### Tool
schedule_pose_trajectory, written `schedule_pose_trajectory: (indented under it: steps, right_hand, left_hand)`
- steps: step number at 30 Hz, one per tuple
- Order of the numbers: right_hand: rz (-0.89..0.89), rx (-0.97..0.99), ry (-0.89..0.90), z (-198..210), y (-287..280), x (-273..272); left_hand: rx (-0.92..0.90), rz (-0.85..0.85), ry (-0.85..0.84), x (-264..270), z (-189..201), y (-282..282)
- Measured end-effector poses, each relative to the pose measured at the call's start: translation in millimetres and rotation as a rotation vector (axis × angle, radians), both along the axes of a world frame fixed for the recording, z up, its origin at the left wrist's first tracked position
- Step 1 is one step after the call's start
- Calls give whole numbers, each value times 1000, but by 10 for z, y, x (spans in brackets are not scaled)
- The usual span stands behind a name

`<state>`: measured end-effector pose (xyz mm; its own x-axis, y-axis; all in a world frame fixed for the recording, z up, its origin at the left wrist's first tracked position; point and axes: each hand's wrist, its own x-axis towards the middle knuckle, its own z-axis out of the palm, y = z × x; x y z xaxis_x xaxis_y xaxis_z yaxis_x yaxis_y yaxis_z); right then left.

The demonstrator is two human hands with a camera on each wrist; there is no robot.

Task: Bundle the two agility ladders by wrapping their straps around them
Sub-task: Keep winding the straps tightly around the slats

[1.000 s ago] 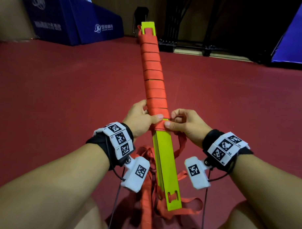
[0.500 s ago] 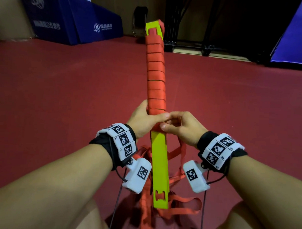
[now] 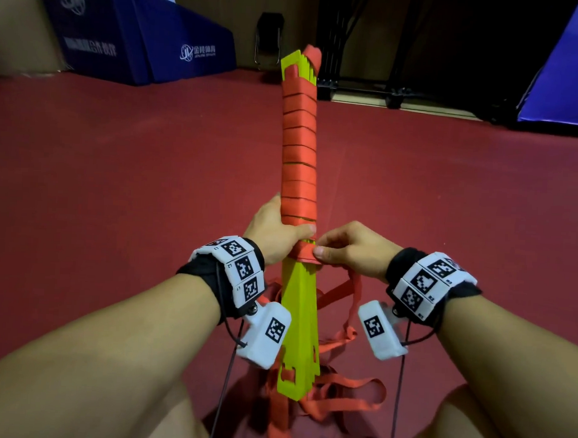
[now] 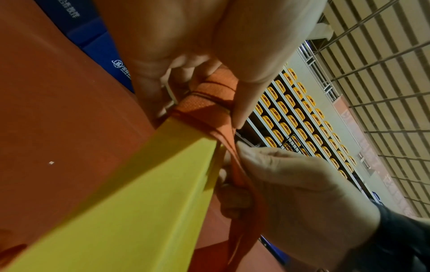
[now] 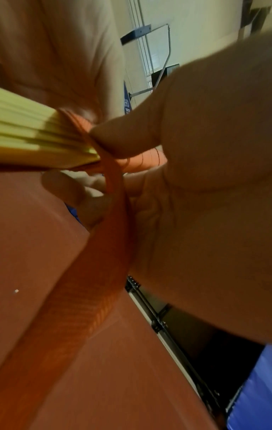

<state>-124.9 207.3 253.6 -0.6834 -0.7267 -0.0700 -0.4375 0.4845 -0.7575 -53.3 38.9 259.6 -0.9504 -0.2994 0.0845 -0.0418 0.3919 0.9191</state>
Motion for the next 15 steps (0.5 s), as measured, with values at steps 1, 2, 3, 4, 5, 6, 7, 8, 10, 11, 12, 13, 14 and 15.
schedule_pose_trajectory:
  steps: [1,2,3,4,5,6,7,8,10,11,12,13,14,15]
  right_hand:
    - [19,47,18,21,18,4]
    - [38,73,30,31,32,7]
    - [50,73,31,33,43,5]
    - [48,54,30,25,50,0]
    - [39,23,33,12,55,-11]
    - [25,-14,35,-7,57,-24]
    - [10,-48,33,-27,55,-38]
    - [-5,-71,39,-46,54,-53]
    - [-20,-101,68,-71,62,-74]
    - [-23,-114,66,-79,66,-82]
    - [-23,-122,56,-88,68,-88]
    - [-19,-128,48,-98,69,-97]
    - [-11,-136,38,-110,67,-104]
    - [-4,-146,27,-117,66,-109]
  left_hand:
    - [2,-6,-1,-2,-2,-15]
    - [1,-9,-3,-12,-10,-31]
    - [3,-14,-2,-21,-18,-45]
    - [3,-21,3,-31,-26,-51]
    - [4,-33,11,-39,-33,-52]
    - [3,-44,21,-46,-41,-50]
    - [6,-53,29,-51,-48,-45]
    - [20,-64,36,-47,-43,-32]
    - [79,-71,34,-53,-52,-10]
    - [107,-62,31,-56,-50,-2]
    - [137,-55,28,-66,-57,2]
    - [179,-53,29,-72,-62,5]
    - [222,-56,23,-77,-68,1]
    - [260,-61,16,-83,-75,-10]
